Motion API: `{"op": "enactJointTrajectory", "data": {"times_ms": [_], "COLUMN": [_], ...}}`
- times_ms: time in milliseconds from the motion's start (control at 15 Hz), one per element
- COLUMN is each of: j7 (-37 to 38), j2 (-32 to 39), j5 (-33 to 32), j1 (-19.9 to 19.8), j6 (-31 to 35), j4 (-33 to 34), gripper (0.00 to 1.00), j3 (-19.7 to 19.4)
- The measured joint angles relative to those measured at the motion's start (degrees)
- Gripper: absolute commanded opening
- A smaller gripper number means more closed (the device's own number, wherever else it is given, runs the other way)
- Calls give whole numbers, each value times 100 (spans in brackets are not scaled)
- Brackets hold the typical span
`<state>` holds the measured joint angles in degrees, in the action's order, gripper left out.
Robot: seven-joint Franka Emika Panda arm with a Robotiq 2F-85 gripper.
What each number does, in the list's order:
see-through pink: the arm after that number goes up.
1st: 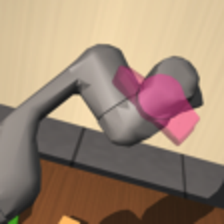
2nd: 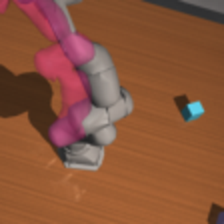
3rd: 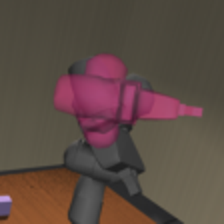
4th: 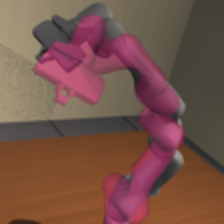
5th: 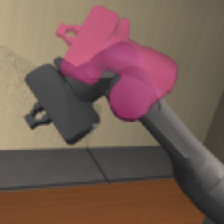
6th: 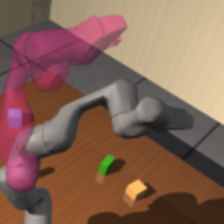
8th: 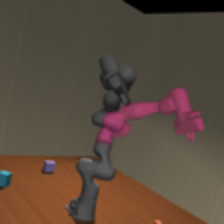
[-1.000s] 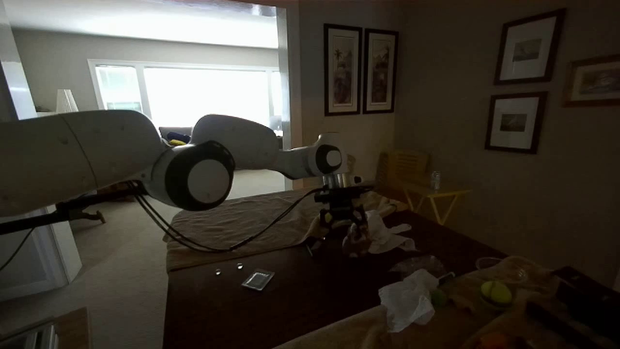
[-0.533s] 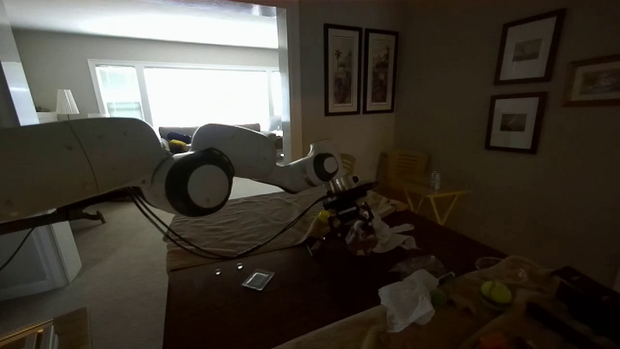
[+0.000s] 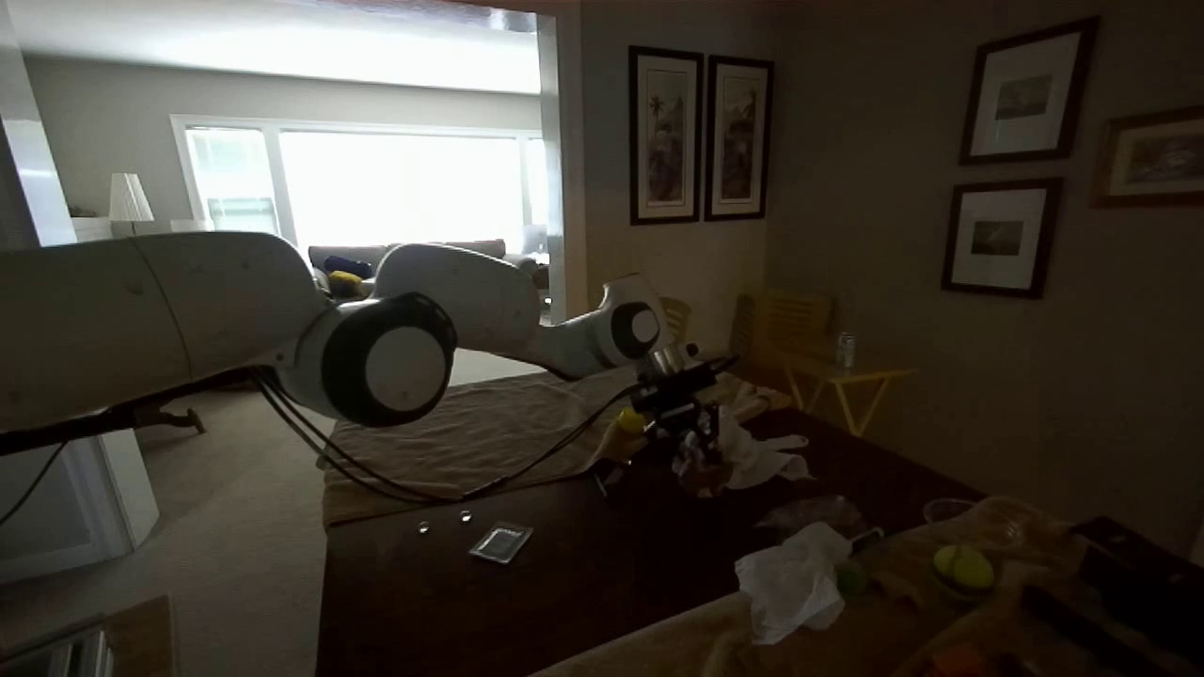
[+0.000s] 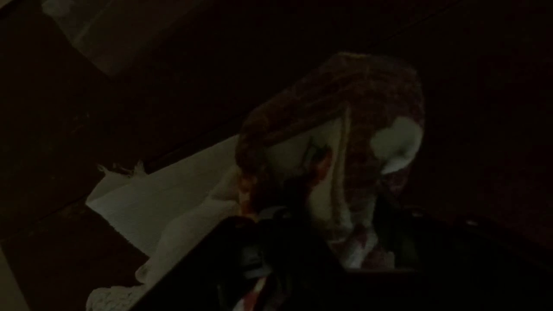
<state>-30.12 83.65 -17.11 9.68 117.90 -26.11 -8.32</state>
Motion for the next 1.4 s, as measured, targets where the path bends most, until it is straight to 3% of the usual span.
{"op": "enactJointTrajectory", "data": {"times_ms": [67, 200, 933, 1400], "j7": [-1, -113, -1850, -2019], "j2": [-23, -83, -480, -246], "j5": [25, 167, 1735, 2916], "j1": [-29, -117, -799, -1683], "j6": [-52, -130, 433, 662], "j4": [0, 4, 22, 6], "gripper": [5, 0, 2, 2], "j3": [90, 354, 1982, 2669]}}
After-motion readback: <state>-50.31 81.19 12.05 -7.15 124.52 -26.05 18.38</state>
